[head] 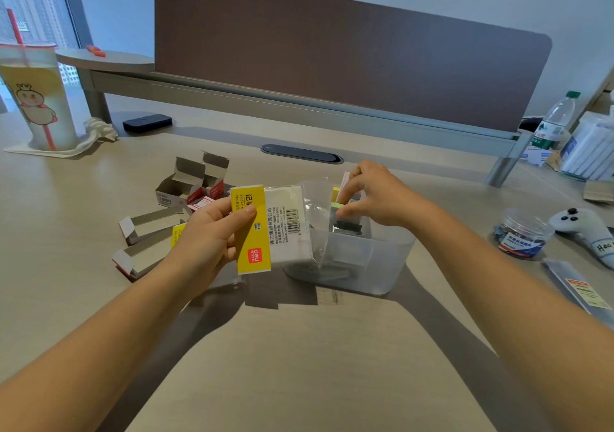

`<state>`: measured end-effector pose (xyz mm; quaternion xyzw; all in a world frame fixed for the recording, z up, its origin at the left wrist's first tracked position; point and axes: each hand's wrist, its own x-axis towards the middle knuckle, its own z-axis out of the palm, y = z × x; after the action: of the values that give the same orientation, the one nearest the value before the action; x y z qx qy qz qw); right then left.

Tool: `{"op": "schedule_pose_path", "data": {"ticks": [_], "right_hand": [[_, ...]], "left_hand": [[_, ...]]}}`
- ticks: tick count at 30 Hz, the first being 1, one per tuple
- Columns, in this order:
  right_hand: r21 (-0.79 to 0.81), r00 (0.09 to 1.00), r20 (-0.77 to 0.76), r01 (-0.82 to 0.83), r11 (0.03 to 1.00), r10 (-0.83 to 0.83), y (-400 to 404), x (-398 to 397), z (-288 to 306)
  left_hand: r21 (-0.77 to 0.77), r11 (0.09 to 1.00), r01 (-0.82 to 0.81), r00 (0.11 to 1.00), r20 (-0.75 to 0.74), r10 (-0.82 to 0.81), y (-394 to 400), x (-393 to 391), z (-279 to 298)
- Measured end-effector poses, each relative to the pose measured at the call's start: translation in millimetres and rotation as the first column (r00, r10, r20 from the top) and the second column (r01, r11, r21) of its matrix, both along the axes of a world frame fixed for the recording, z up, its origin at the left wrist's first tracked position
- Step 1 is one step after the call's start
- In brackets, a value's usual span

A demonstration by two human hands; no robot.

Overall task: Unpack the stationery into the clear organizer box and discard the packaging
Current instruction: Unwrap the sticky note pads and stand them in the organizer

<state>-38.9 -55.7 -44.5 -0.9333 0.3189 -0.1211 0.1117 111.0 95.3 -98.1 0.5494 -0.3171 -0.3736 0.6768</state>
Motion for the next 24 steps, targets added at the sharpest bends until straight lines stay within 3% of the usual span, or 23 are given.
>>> {"op": "schedule_pose_path", "data": {"ticks": [5,11,18,24], "right_hand": [[0.225,0.974,0.228,-0.061,0.972,0.008,-3,-5,5],[0.318,0.83,0.543,-0.063,0.946,-0.127,-6,-2,11],[0.528,0.729,0.599,-0.049,0.848,-0.331,-9,4,18],[0.417,0.799,0.575,-0.105,0.903,-0.173,-8,-4,12]], "left_hand": [[-0.002,1.0,-0.002,1.0,0.0,0.002,0,0,0],[-0.008,1.0,0.002,1.0,-0.007,-0.002,0,1,1],[-0.003,1.0,-0.003,1.0,-0.015,0.003,0,2,1],[-0.01,1.0,-0.01,1.0,-0.013,0.01,0,1,1]]}}
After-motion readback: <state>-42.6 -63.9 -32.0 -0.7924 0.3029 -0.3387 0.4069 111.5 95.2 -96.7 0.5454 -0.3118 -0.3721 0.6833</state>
